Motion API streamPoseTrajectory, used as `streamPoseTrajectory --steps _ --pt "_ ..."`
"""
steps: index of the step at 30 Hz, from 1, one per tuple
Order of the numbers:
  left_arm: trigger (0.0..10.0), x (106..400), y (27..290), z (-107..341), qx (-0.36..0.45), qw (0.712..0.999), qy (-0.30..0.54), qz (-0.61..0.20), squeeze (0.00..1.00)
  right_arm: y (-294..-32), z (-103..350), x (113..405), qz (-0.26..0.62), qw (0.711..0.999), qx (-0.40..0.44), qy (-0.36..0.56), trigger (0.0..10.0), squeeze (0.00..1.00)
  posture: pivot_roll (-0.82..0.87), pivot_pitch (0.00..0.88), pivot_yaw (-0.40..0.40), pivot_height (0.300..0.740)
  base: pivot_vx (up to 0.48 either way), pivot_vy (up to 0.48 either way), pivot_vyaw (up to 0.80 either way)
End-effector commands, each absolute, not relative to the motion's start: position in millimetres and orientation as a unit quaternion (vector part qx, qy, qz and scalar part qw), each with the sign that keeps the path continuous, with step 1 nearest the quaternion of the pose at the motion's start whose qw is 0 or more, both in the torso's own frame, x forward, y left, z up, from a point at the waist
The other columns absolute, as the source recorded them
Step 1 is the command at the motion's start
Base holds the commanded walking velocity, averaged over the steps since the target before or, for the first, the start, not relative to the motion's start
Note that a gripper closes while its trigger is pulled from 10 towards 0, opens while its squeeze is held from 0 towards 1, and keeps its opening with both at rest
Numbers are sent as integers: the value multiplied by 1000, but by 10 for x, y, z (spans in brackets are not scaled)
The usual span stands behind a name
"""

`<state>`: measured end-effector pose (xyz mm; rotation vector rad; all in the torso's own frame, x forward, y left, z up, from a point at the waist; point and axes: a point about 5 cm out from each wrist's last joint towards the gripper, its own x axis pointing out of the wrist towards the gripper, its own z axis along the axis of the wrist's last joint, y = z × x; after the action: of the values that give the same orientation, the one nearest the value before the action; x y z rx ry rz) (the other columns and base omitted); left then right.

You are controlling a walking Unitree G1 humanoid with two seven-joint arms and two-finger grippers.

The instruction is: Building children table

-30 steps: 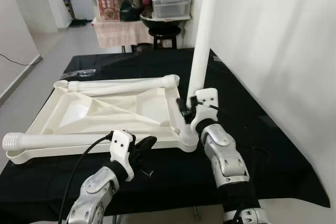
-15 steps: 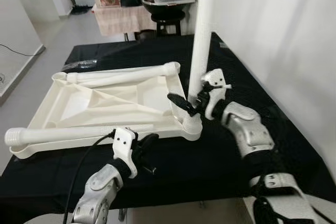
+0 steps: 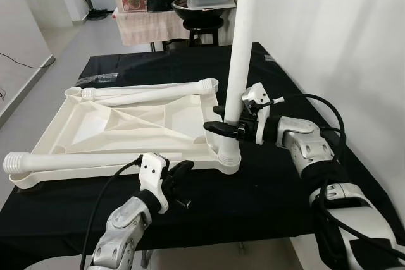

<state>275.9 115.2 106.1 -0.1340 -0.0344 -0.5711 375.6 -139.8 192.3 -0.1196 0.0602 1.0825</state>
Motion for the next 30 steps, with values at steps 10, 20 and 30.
streamPoseTrajectory --steps 10,20,30 --pt "10000 2762 1191 1010 -66 957 -7 -281 0 -1394 1521 3706 356 932 -22 57 0 0 25 0 4 740 0 0 0" --pt "10000 2827 1242 1036 -65 959 -9 -277 0 -977 934 3270 186 975 -28 119 0 0 -4 0 24 740 0 0 0" --pt "10000 2867 1238 1044 -65 961 -13 -267 0 -931 1378 3458 317 946 26 56 10000 976 14 0 13 740 0 0 0"
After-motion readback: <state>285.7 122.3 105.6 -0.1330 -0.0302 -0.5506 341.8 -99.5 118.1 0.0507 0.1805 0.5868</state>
